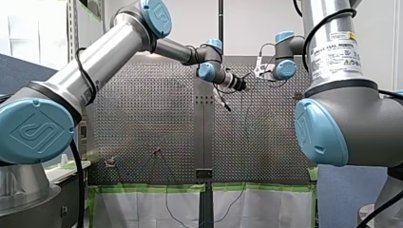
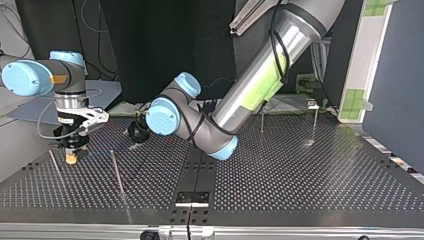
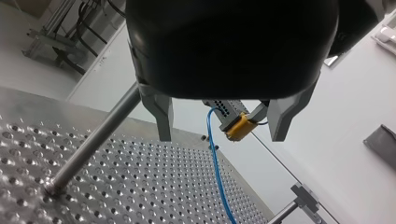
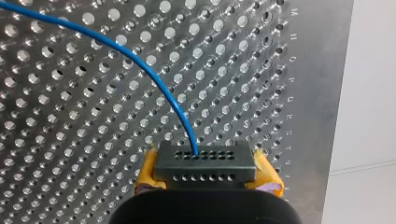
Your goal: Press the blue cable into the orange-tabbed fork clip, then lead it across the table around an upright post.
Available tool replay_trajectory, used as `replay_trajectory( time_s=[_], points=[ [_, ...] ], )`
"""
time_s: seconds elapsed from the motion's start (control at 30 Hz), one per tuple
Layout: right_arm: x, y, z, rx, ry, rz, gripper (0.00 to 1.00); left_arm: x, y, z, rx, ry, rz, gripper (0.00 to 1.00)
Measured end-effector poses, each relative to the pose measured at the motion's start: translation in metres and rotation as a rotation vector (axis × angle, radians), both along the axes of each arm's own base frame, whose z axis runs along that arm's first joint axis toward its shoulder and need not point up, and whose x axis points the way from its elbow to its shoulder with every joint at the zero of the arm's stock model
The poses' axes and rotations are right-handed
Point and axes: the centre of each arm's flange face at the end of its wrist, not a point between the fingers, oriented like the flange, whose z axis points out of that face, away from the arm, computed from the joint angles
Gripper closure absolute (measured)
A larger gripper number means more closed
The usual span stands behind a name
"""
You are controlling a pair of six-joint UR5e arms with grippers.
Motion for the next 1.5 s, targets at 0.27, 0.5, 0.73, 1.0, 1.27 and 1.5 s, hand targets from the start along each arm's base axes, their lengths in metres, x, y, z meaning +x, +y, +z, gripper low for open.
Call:
replay_trajectory(
  time_s=[0.27, 0.5, 0.73, 1.0, 1.27, 1.5],
  points=[
    [0.001, 0.001, 0.000, 0.001, 0.000, 0.002, 1.00, 0.008, -0.016, -0.020, 0.011, 0.015, 0.007, 0.00],
    [0.003, 0.002, 0.001, 0.000, 0.000, 0.005, 1.00, 0.013, -0.022, -0.005, -0.030, -0.002, 0.019, 0.00],
    [0.009, 0.006, 0.002, 0.000, 0.000, 0.016, 1.00, 0.012, -0.026, 0.003, -0.053, -0.004, 0.016, 0.00],
    [0.021, 0.021, 0.026, -0.039, -0.010, 0.042, 1.00, 0.012, -0.026, 0.003, -0.055, -0.001, 0.023, 0.00],
    [0.029, 0.028, 0.032, -0.047, -0.012, 0.058, 1.00, 0.015, -0.024, 0.004, -0.059, -0.010, 0.050, 0.00],
    [0.031, 0.031, 0.029, -0.042, -0.011, 0.063, 1.00, 0.019, -0.022, 0.005, -0.060, -0.024, 0.069, 0.00]
  ],
)
